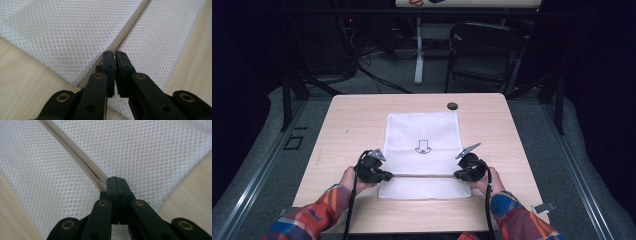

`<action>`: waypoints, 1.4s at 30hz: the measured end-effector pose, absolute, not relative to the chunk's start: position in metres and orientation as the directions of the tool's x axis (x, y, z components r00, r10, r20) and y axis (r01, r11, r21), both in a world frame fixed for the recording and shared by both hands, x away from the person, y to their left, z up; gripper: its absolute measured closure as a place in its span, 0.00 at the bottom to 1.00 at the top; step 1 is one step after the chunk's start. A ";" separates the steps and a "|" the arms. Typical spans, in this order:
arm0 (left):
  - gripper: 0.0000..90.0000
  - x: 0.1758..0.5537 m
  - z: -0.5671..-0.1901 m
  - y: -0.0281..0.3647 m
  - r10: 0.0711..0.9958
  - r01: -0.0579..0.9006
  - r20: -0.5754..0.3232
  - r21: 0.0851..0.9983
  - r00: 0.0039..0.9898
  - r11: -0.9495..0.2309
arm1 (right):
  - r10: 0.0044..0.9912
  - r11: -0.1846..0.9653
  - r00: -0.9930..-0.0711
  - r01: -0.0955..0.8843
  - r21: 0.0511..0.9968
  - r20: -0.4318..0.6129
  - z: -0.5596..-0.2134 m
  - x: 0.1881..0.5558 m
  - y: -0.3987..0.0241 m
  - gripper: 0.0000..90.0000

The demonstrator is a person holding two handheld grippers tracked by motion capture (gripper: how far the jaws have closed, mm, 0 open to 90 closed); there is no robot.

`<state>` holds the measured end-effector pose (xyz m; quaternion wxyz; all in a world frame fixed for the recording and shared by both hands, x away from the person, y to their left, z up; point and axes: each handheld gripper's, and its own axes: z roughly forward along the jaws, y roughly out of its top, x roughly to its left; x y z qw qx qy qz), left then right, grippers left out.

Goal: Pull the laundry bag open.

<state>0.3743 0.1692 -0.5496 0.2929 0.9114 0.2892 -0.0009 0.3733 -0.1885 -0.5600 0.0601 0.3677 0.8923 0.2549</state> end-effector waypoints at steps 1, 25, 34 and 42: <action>0.97 0.374 -0.550 0.169 0.526 0.528 -0.172 0.533 0.833 -0.661 | 0.686 0.600 -0.723 0.625 0.499 0.081 -0.560 0.373 -0.189 1.00; 0.97 0.375 -0.551 0.201 0.603 0.594 -0.176 0.516 0.778 -0.617 | 0.682 0.604 -0.727 0.623 0.496 0.082 -0.560 0.374 -0.189 1.00; 0.97 0.373 -0.551 0.206 0.607 0.603 -0.182 0.505 0.773 -0.617 | 0.680 0.603 -0.729 0.620 0.503 0.083 -0.560 0.374 -0.189 1.00; 0.97 0.375 -0.550 0.203 0.615 0.603 -0.165 0.498 0.771 -0.623 | 0.676 0.593 -0.729 0.623 0.510 0.104 -0.561 0.375 -0.192 1.00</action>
